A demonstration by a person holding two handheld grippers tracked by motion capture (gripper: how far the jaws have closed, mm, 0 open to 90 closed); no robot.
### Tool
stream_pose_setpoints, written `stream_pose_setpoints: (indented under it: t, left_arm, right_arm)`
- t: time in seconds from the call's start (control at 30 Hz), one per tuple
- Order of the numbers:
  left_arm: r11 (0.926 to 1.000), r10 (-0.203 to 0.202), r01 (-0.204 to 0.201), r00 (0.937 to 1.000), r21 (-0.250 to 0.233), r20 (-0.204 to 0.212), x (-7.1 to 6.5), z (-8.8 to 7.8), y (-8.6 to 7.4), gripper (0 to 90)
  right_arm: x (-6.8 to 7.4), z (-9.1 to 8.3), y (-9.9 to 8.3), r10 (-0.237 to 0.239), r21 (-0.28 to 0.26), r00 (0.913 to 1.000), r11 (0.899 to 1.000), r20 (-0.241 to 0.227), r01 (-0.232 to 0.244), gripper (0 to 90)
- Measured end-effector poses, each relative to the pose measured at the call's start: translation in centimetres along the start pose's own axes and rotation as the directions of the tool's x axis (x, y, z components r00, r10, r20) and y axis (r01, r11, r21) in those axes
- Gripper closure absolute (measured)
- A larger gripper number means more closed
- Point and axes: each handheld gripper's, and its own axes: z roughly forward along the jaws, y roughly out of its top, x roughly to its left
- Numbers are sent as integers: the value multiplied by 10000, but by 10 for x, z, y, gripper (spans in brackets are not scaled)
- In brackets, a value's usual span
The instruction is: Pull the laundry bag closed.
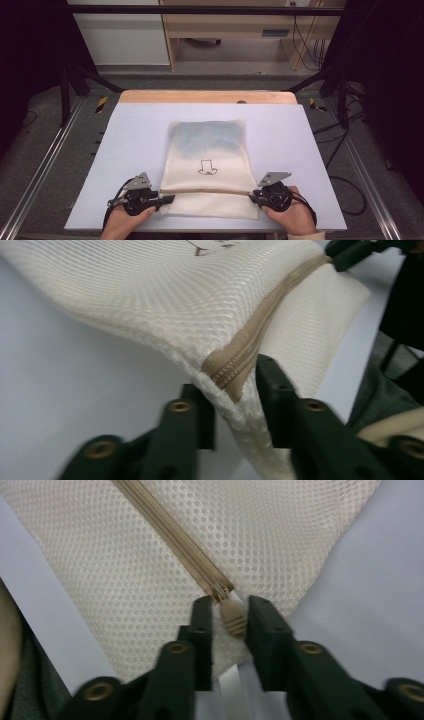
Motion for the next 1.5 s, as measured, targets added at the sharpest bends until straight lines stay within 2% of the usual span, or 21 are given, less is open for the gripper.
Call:
stream_pose_setpoints:
  t: [0.07,0.13,0.2,0.23,0.3,0.37,0.47,0.63,0.77,0.9,0.97,1.03,1.1,1.23,1.33,1.4,1.43,1.5]
  left_arm:
    - [9999,-100,99,9997,-80,-200,-1,-6,0,406]
    - [9997,-85,71,9985,-255,-540,-2,-12,-2,341]
    - [9988,-242,213,9974,-443,-679,-2,-19,-2,272]
    - [9989,-132,86,9951,-468,-983,-2,-22,-2,250]
    - [9987,-63,-9,9899,-508,-1416,-2,-27,0,182]
    - [9971,-178,57,9867,-754,-1614,-1,-32,1,144]
    - [9958,-214,41,9815,-911,-1902,2,-37,2,115]
    - [9936,-414,190,9782,-1109,-2036,4,-43,2,94]
    - [9936,-318,64,9741,-1131,-2240,4,-47,2,89]
    - [9937,-262,-2,9717,-1118,-2348,6,-52,4,87]
    - [9941,-151,-123,9680,-1075,-2504,7,-55,7,86]
    - [9918,-147,-200,9634,-1264,-2675,6,-60,11,96]
    - [9909,-168,-220,9587,-1331,-2838,5,-64,19,104]
    - [9913,41,-433,9543,-1247,-2987,5,-71,44,103]
    - [9886,198,-653,9499,-1360,-3119,9,-74,67,102]
    - [9874,124,-591,9536,-1469,-3007,10,-74,83,95]
    - [9889,222,-637,9567,-1344,-2903,11,-75,91,87]
    - [9842,292,-786,9557,-1584,-2929,11,-76,102,78]
  right_arm:
    - [3,0,3,-36,-337,10000,9994,12,37,464]
    - [5,-1,8,-55,-762,9998,9971,181,69,381]
    - [6,-3,12,127,-1210,9989,9926,450,-72,266]
    - [7,-3,14,216,-1436,9982,9895,551,-135,240]
    - [9,-3,17,354,-1652,9971,9860,672,-238,173]
    - [10,-3,21,530,-1773,9962,9833,697,-399,123]
    - [13,-5,26,514,-1990,9942,9795,941,-318,93]
    - [18,-8,33,367,-2183,9924,9758,1176,-102,81]
    - [23,-11,39,349,-2450,9915,9695,1254,-32,78]
    - [24,-12,45,498,-2509,9899,9679,1324,-151,70]
    - [24,-14,49,502,-2489,9899,9684,1324,-158,70]
    - [23,-19,56,452,-2406,9913,9705,1238,-142,84]
    - [21,-24,65,428,-2400,9914,9707,1237,-120,92]
    - [14,-39,90,460,-2569,9869,9664,1546,-48,81]
    - [7,-48,110,729,-2703,9814,9625,1775,-226,80]
    - [3,-53,121,930,-2813,9771,9589,1913,-363,80]
    - [1,-55,126,977,-2878,9765,9569,1920,-392,81]
    - [-2,-58,132,1185,-3238,9725,9449,2005,-484,85]
